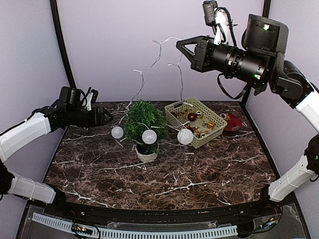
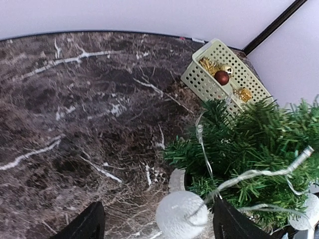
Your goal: Decorate the small christmas tree
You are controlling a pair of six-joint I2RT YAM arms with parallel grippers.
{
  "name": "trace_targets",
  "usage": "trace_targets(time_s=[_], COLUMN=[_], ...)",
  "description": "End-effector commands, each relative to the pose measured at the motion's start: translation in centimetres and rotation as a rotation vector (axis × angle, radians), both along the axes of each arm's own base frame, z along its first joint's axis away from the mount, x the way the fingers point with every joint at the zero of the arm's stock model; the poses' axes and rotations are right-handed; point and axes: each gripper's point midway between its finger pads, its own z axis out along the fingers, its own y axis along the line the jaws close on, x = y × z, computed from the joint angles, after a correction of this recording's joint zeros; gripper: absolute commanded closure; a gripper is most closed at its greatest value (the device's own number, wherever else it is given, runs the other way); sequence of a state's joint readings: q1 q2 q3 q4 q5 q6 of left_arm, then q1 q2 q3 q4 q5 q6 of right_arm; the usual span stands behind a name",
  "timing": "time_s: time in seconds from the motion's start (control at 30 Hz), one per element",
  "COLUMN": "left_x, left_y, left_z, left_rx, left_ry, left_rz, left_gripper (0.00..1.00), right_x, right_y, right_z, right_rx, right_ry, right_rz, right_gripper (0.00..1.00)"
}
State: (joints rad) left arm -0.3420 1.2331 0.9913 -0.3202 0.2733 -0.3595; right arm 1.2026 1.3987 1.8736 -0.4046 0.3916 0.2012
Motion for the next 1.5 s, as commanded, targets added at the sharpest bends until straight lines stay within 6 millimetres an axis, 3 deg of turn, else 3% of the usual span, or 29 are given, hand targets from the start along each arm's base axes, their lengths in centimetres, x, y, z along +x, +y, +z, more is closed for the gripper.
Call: trace_targets(time_s=[0.0,0.17,0.3,0.63,0.7,0.9,1.13,1.37,1.47], left_x=[-1.3,-4.7,-6.5,-5.3,-4.9,-4.7,-6.1,-6.4,-6.0], left_y=[1.6,-1.5,-3.4,-8.0,-8.3,-8.9,-10.2,-10.1,-9.8], left_z=[5.3,8.0,7.6,4.6,4.3,4.0,5.1,5.3,5.0], left_rx=[0.086,0.007,0.002,0.042,0.044,0.026,-0.034,-0.040,-0.023], left_ry=[-0.232,-0.434,-0.509,-0.444,-0.439,-0.412,-0.433,-0.434,-0.430], left_rz=[-0.029,-0.235,-0.316,-0.409,-0.406,-0.406,-0.448,-0.446,-0.421], left_gripper=[0.23,0.26,0.29,0.29,0.29,0.42,0.31,0.20,0.22], right_x=[0.8,0.9,0.9,0.8,0.8,0.7,0.7,0.6,0.5], right_y=[-1.0,-1.0,-1.1,-1.5,-1.8,-2.3,-2.3,-2.5,-2.6], right_z=[0.9,1.0,1.0,0.8,0.9,0.8,0.4,0.5,0.5], right_rx=[0.012,0.017,0.023,0.039,0.044,0.049,0.045,0.052,0.057], right_ry=[-0.014,-0.015,-0.012,0.003,0.003,0.005,0.008,0.009,0.010], right_rz=[-0.060,-0.062,-0.063,-0.063,-0.066,-0.073,-0.074,-0.071,-0.068], right_gripper=[1.00,1.00,1.00,1.00,1.00,1.00,1.00,1.00,1.00])
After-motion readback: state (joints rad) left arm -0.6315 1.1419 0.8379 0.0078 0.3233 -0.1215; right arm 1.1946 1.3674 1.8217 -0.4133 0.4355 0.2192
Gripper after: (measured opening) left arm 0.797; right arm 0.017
